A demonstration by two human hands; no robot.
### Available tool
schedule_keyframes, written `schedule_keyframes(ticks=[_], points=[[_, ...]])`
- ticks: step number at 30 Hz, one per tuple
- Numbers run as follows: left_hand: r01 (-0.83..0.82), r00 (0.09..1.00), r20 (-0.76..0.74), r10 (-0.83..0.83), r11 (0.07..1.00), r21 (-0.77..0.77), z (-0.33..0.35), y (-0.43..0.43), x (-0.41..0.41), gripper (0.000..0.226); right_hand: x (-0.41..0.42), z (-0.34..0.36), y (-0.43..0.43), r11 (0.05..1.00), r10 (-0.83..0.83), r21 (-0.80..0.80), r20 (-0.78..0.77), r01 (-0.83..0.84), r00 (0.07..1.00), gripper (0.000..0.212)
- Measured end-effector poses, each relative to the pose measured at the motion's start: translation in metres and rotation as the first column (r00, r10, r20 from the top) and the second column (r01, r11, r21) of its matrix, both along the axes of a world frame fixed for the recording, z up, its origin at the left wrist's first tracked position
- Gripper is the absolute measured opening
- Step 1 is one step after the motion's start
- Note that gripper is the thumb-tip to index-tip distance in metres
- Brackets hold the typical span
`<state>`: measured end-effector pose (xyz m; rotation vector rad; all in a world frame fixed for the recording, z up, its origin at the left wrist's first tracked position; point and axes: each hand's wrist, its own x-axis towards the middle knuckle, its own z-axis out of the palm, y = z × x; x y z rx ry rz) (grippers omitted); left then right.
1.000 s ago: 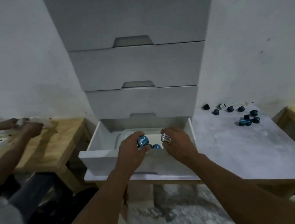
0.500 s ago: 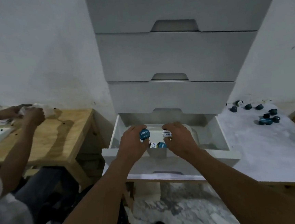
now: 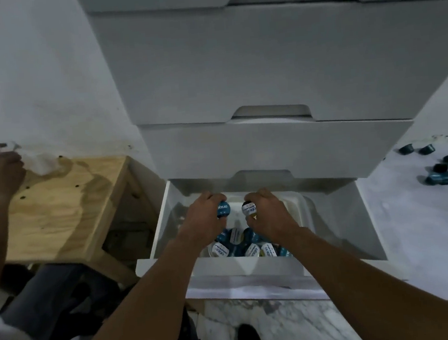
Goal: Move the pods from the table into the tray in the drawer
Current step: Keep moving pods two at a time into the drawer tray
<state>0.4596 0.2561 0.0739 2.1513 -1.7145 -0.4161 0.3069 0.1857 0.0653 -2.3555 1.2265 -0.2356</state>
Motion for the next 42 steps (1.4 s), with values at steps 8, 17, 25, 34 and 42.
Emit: schedule_keyframes(ticks=[8,17,25,34,42], points=[[0.112,0.991,0.067,-0.12,0.988,0.104,-0.02,-0.017,0.013,0.032,0.01,-0.02,-0.008,0.997,0.034,0.079,-0.088,-0.027,0.996,0.044],[0.157,0.96,0.191,-0.204,0.959,0.236,-0.026,-0.031,0.018,0.035,0.023,-0.026,-0.014,0.998,0.029,0.058,-0.136,-0.022,0.99,0.039],[0.132,0.936,0.272,-0.224,0.938,0.32,-0.031,-0.037,0.019,0.04,0.022,-0.033,-0.017,0.993,0.017,0.117,-0.177,0.004,0.984,0.043],[0.144,0.934,0.259,-0.245,0.923,0.356,-0.03,-0.044,0.021,0.041,0.025,-0.034,-0.02,0.991,0.011,0.135,-0.127,0.006,0.992,0.041],[0.187,0.944,0.197,-0.264,0.922,0.338,-0.027,-0.043,0.027,0.029,0.023,-0.034,-0.023,0.99,0.011,0.138,-0.104,0.003,0.995,0.034]])
